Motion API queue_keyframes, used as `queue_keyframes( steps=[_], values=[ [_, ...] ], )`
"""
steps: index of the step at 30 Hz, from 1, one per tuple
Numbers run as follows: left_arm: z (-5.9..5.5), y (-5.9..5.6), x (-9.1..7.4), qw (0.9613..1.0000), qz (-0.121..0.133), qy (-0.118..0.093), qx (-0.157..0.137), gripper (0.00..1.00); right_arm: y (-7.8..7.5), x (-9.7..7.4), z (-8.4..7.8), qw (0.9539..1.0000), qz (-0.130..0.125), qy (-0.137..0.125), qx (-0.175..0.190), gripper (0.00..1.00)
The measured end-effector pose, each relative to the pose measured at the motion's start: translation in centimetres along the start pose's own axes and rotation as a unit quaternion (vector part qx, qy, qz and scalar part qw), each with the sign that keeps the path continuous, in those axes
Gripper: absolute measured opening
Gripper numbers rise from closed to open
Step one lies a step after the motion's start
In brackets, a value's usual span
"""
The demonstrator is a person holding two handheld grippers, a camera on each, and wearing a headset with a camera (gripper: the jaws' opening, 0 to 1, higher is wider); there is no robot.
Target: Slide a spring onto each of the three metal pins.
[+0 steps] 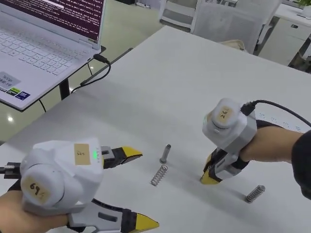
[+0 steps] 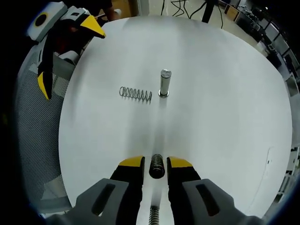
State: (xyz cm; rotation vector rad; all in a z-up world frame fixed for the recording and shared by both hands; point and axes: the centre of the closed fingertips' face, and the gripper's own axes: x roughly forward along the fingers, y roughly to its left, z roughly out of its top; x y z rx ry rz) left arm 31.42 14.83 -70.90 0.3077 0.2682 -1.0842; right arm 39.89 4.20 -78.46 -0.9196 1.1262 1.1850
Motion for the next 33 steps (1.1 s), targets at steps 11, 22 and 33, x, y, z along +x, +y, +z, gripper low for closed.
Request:
queue_keyframes(
  steps=[11, 22, 33],
  values=[
    [0.0, 0.1, 0.2, 1.0, -0.001, 0.001, -0.002, 0.68, 0.2, -1.1, 0.3, 0.9997, -0.009, -0.021, 0.004, 0.26],
    [-0.2, 0.6, 0.6, 0.9999, 0.005, 0.008, -0.007, 0.65, 0.3, -3.4, 1.6, 0.9975, -0.027, -0.064, 0.009, 0.28],
    [-0.9, 1.3, 1.4, 0.9992, 0.009, 0.019, -0.033, 0.6, 0.9, -5.6, 2.4, 0.9931, -0.047, -0.107, 0.015, 0.29]
  ],
)
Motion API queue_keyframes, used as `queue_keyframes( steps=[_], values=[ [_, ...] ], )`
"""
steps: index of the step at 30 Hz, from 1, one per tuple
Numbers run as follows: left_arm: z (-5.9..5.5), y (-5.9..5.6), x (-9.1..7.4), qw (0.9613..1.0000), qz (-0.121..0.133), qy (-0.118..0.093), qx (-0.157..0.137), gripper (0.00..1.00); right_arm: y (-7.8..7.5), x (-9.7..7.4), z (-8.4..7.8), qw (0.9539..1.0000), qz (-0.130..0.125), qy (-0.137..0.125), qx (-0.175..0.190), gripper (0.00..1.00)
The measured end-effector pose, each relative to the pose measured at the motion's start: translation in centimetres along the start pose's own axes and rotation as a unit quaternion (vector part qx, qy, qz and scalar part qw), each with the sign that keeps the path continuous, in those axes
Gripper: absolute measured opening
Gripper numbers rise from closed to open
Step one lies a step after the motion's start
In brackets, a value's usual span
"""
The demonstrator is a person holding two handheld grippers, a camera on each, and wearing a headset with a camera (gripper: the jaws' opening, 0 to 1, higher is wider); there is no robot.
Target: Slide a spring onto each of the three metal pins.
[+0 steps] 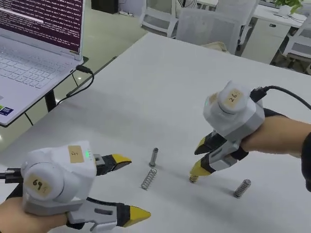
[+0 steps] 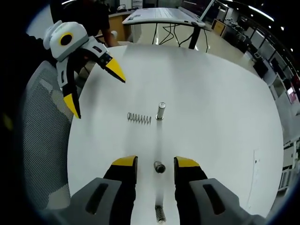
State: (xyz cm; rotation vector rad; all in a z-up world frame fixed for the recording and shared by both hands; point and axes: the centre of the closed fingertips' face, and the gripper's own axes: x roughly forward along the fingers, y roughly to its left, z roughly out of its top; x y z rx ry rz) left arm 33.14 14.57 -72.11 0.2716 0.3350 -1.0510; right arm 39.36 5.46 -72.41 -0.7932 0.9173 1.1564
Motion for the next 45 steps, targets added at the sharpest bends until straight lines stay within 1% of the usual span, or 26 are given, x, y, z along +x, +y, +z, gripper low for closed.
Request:
queue_keyframes(
  steps=[2, 5, 10, 12, 13, 15, 18, 20, 23, 27, 30, 33, 34, 35, 37, 38, 39, 40, 42, 43, 45],
  values=[
    [-0.1, 0.1, 0.2, 1.0, 0.0, 0.002, -0.001, 0.59, 0.2, -0.4, 0.2, 1.0, -0.002, -0.007, 0.0, 0.29],
    [-0.5, 0.3, 0.7, 1.0, 0.001, 0.007, -0.006, 0.58, 0.3, -1.0, 0.4, 0.9999, -0.009, -0.015, -0.002, 0.29],
    [-0.8, 0.7, 1.1, 0.9998, 0.005, 0.005, -0.021, 0.57, 0.4, -2.1, 0.8, 0.9994, -0.019, -0.027, -0.005, 0.29],
    [-1.2, 0.9, 1.3, 0.9996, 0.008, 0.007, -0.026, 0.56, 0.5, -2.7, 1.1, 0.9992, -0.024, -0.031, -0.007, 0.29],
    [-1.5, 1.0, 1.5, 0.9995, 0.011, 0.013, -0.026, 0.56, 0.6, -3.1, 1.3, 0.999, -0.029, -0.034, -0.009, 0.29],
    [-1.9, 1.2, 1.7, 0.9995, 0.013, 0.017, -0.024, 0.55, 0.9, -3.7, 1.7, 0.9985, -0.033, -0.042, -0.012, 0.29],
    [-2.0, 1.4, 1.9, 0.9993, 0.016, 0.018, -0.027, 0.54, 1.3, -4.3, 2.2, 0.998, -0.036, -0.051, -0.013, 0.3],
    [-2.1, 1.7, 2.1, 0.999, 0.019, 0.016, -0.038, 0.53, 1.8, -4.8, 2.4, 0.9974, -0.039, -0.059, -0.014, 0.3],
    [-2.2, 1.9, 2.3, 0.9987, 0.02, 0.015, -0.045, 0.52, 2.3, -5.2, 2.6, 0.9967, -0.043, -0.068, -0.013, 0.3],
    [-2.2, 2.0, 2.7, 0.9983, 0.019, 0.014, -0.054, 0.5, 3.2, -6.0, 2.8, 0.9933, -0.049, -0.104, 0.009, 0.3],
    [-2.2, 2.0, 2.9, 0.9982, 0.018, 0.014, -0.055, 0.5, 3.8, -6.4, 2.3, 0.9915, -0.053, -0.117, 0.021, 0.3],
    [-2.2, 2.1, 3.1, 0.998, 0.018, 0.015, -0.059, 0.49, 4.1, -7.0, 2.0, 0.9875, -0.064, -0.141, 0.031, 0.3],
    [-2.2, 2.1, 3.1, 0.9979, 0.018, 0.015, -0.06, 0.49, 4.2, -7.4, 2.0, 0.9845, -0.069, -0.156, 0.039, 0.3],
    [-2.2, 2.1, 3.2, 0.9979, 0.018, 0.015, -0.061, 0.49, 4.3, -7.5, 2.0, 0.9836, -0.071, -0.161, 0.04, 0.3],
    [-2.2, 2.0, 3.2, 0.9979, 0.017, 0.015, -0.06, 0.49, 4.7, -8.0, 1.8, 0.9801, -0.077, -0.178, 0.041, 0.3],
    [-2.3, 1.9, 3.3, 0.9979, 0.016, 0.016, -0.061, 0.49, 4.7, -8.3, 1.7, 0.9781, -0.081, -0.187, 0.04, 0.29],
    [-2.3, 1.9, 3.3, 0.9979, 0.015, 0.018, -0.059, 0.49, 5.0, -8.6, 1.8, 0.9741, -0.084, -0.204, 0.047, 0.3],
    [-2.4, 1.9, 3.3, 0.9979, 0.015, 0.019, -0.06, 0.49, 5.1, -8.8, 1.6, 0.9717, -0.087, -0.214, 0.051, 0.3],
    [-2.5, 1.9, 3.3, 0.9978, 0.016, 0.021, -0.061, 0.49, 5.4, -9.1, 1.0, 0.9677, -0.093, -0.227, 0.06, 0.31],
    [-2.5, 1.9, 3.3, 0.9978, 0.017, 0.02, -0.061, 0.49, 5.5, -9.1, 0.7, 0.9667, -0.094, -0.229, 0.064, 0.31],
    [-2.5, 2.0, 3.3, 0.9976, 0.018, 0.021, -0.063, 0.49, 5.7, -9.3, -0.1, 0.9632, -0.099, -0.239, 0.072, 0.32]
  ],
)
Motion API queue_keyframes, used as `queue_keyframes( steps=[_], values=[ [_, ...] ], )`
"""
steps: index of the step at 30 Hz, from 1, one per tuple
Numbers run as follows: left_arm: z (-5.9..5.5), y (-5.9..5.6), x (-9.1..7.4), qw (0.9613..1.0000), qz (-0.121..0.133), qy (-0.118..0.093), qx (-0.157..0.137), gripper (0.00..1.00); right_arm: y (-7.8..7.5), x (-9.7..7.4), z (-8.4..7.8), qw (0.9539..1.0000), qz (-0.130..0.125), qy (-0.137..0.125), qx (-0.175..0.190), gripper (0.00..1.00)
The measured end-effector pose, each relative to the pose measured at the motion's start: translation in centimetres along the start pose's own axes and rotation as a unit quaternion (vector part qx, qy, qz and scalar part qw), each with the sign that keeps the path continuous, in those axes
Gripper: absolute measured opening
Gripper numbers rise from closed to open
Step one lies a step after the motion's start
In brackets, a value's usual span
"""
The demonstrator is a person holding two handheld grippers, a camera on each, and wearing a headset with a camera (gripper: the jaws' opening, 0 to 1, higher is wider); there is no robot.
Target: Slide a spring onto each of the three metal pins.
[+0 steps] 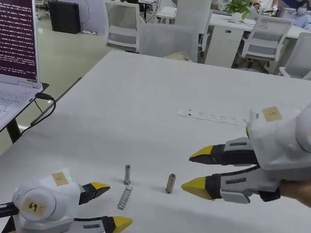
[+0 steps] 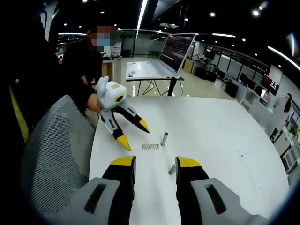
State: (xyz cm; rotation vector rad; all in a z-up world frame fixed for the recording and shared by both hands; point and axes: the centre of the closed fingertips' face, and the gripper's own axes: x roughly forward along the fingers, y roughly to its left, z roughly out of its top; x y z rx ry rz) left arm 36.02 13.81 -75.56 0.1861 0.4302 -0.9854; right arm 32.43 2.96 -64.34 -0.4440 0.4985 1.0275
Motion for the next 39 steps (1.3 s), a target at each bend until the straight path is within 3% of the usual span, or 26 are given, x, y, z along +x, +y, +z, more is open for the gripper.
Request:
queue_keyframes(
  steps=[9, 14, 17, 25, 32, 39],
  values=[
    [-0.1, -0.1, 0.4, 1.0, 0.0, 0.004, -0.004, 0.48, -0.1, -1.7, -3.8, 0.998, -0.031, -0.015, 0.053, 0.34],
    [-0.2, 0.0, 0.5, 1.0, 0.001, 0.009, -0.002, 0.48, 0.2, -2.2, -5.3, 0.9941, -0.043, -0.043, 0.089, 0.38],
    [-0.4, 0.2, 0.6, 0.9999, 0.005, 0.01, -0.006, 0.47, 0.3, -2.3, -6.4, 0.9922, -0.051, -0.04, 0.107, 0.38],
    [-0.6, 0.8, 1.1, 0.9996, 0.02, 0.016, -0.008, 0.44, -0.5, -3.4, -7.4, 0.9804, -0.088, -0.079, 0.157, 0.46],
    [-0.9, 0.8, 1.7, 0.9995, 0.02, 0.02, -0.012, 0.41, -0.4, -3.5, -8.9, 0.9783, -0.091, -0.067, 0.174, 0.49],
    [-1.4, 1.6, 2.4, 0.9992, 0.028, 0.026, -0.011, 0.35, -0.2, -3.3, -9.1, 0.9774, -0.089, -0.066, 0.18, 0.49]
  ],
)
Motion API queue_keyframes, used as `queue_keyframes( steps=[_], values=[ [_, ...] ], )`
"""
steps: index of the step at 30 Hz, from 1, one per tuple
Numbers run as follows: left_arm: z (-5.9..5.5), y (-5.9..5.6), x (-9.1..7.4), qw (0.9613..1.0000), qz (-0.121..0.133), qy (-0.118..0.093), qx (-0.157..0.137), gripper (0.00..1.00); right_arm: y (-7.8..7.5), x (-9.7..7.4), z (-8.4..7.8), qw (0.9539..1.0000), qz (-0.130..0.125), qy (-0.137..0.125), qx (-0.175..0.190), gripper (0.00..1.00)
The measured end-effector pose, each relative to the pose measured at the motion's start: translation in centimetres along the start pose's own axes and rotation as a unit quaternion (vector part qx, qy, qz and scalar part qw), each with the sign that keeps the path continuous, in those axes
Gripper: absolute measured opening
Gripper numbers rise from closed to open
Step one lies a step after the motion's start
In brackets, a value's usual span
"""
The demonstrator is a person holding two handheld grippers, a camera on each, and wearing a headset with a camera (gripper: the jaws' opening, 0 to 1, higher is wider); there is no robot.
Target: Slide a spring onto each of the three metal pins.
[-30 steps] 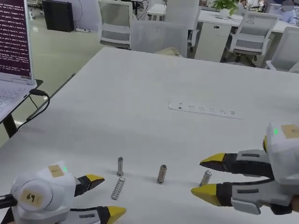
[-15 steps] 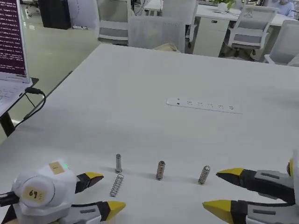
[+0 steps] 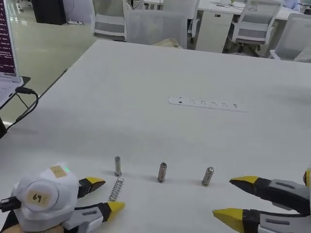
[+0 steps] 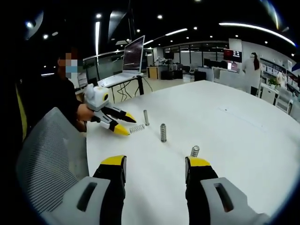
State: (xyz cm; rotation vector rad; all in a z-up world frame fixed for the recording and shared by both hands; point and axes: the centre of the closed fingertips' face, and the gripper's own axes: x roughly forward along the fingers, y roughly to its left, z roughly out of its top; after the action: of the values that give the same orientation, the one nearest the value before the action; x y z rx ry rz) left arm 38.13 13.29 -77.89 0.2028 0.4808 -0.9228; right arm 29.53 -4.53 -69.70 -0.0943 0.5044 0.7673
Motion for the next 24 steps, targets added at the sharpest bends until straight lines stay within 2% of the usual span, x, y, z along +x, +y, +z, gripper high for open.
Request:
queue_keyframes(
  steps=[4, 12, 18, 20, 24],
  values=[
    [-0.3, 0.4, 0.2, 1.0, 0.008, 0.004, 0.0, 0.29, 0.0, 0.1, -0.2, 1.0, 0.001, 0.001, 0.005, 0.48],
    [-0.7, 1.0, 0.6, 0.9998, 0.017, 0.007, 0.003, 0.25, 0.0, 0.2, -0.6, 0.9999, 0.002, 0.004, 0.012, 0.48],
    [-0.7, 2.4, -0.1, 0.9993, 0.038, 0.002, 0.0, 0.22, 0.1, 0.4, -0.8, 0.9998, 0.005, 0.007, 0.015, 0.47],
    [-0.9, 2.7, -0.3, 0.9989, 0.046, 0.004, 0.005, 0.2, 0.2, 0.5, -0.9, 0.9998, 0.006, 0.008, 0.017, 0.47],
    [-0.7, 2.7, -0.3, 0.9987, 0.047, 0.001, 0.018, 0.18, 0.1, 0.5, -1.0, 0.9997, 0.006, 0.009, 0.02, 0.47]
  ],
)
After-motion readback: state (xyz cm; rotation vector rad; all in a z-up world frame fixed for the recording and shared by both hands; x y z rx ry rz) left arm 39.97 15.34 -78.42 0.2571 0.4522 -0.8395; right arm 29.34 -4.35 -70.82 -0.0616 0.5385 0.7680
